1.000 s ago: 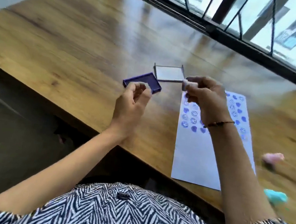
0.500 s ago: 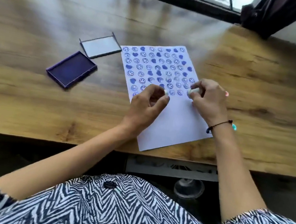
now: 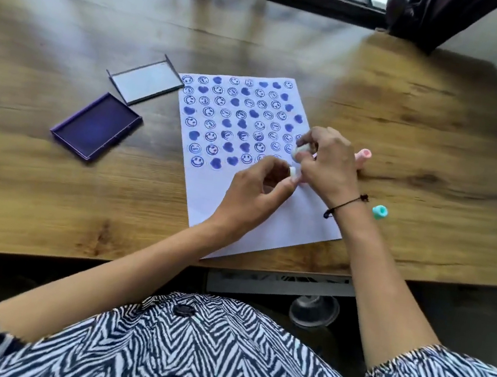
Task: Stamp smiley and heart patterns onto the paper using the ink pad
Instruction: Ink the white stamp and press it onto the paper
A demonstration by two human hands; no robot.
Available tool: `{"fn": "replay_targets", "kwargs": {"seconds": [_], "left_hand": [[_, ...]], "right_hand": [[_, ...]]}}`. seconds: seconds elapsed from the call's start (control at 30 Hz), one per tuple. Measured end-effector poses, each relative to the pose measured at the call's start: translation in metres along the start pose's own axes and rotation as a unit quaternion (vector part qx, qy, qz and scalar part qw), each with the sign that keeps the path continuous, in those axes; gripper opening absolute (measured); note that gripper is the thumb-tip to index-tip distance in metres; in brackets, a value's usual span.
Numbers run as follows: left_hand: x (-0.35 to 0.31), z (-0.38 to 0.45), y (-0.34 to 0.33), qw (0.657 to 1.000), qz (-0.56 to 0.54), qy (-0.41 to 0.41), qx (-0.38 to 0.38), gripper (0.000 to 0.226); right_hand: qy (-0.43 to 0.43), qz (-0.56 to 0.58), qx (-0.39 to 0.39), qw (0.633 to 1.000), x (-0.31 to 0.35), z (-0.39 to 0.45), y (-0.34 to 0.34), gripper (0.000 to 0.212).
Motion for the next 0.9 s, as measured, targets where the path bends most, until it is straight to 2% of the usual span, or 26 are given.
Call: {"fn": "replay_targets", "kwargs": {"seconds": [0.33,0.7,0.9], "left_hand": [[0.002,-0.004,0.003,1.000,0.022,0.004,0.010,0.017],[0.003,-0.005,0.006,1.000,0.002,-0.002,0.004,0.017],[0.006,-0.006,0.008,0.999,-0.027,0.020,-0.018,0.015]], "right_hand": [[0.050,-0.058,0.067,0.995,0.009,0.001,-0.004,0.018],[0.079,-0.122,0.065,0.987,0.012,0.000,-0.012,0.016],[0.076,-0.102,0.069,0.989,0.010,0.004,-0.015,0.016]]}}
Point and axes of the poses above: each hand's wrist, its own z-axis towards the middle knuckle, its own y-axis out of the back of the hand, x = y × z, the point moved 4 cm from there along z, towards the middle knuckle, and after that the axes turned 5 degrees about -y, right-handed, at the moved point
